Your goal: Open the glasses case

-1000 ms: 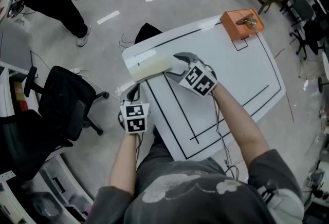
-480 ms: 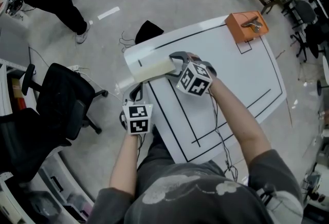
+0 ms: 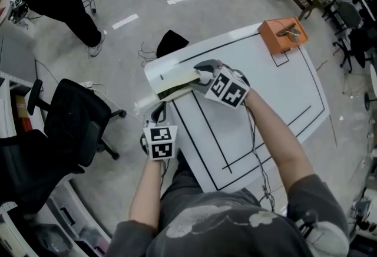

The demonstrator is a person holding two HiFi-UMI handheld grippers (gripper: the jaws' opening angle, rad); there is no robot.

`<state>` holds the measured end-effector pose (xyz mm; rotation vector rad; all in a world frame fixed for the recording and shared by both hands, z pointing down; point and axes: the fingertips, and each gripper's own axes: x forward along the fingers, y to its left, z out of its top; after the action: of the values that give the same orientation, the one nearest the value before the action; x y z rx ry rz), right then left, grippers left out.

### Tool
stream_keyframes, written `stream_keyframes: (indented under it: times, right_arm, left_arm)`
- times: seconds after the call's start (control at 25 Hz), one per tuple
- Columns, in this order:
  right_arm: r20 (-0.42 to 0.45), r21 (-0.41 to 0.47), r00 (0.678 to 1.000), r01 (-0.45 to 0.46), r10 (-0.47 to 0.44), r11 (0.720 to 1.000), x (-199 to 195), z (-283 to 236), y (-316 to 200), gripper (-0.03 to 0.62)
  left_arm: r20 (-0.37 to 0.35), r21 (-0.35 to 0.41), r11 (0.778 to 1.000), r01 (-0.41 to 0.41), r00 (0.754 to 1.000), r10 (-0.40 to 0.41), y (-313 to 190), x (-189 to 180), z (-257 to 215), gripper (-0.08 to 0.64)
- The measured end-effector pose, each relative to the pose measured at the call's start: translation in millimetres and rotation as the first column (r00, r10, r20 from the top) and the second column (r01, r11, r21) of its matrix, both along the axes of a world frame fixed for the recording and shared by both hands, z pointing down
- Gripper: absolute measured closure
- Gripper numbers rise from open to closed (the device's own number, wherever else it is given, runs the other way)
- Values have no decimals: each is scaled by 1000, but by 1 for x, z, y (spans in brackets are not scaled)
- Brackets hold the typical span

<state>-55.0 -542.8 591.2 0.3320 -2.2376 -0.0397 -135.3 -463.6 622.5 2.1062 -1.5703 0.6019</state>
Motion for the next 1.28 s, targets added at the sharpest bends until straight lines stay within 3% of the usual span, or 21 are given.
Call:
stream_keyframes:
  times: [0.08, 0.32, 0.76, 1.04, 1.2, 1.28]
  right_arm:
    - [13, 29, 1000, -21, 20, 999, -2, -7, -9, 417]
    - [37, 53, 996, -87, 85, 995, -5, -13, -27, 419]
    - [147, 33, 962, -239, 231, 971, 17, -31, -15, 414]
    - [176, 1, 939, -300, 296, 954, 37, -42, 21, 479]
    - [199, 10, 913, -365, 356, 931, 52, -51, 39, 579]
    - [225, 9, 900, -386, 374, 922, 59, -58, 52, 591]
  left_arm:
    - [-1, 1, 1000, 1, 1000, -1, 0, 0, -1, 560]
    - [-3, -4, 1000, -2, 1000, 2, 1, 0, 1, 560]
    - [5, 34, 999, -15, 1000, 15, 7, 5, -17, 560]
    - [10, 64, 998, -17, 1000, 16, 28, 14, -40, 560]
    - [17, 82, 996, -25, 1000, 23, 48, 23, -53, 560]
    - [18, 90, 996, -30, 999, 28, 60, 28, -59, 560]
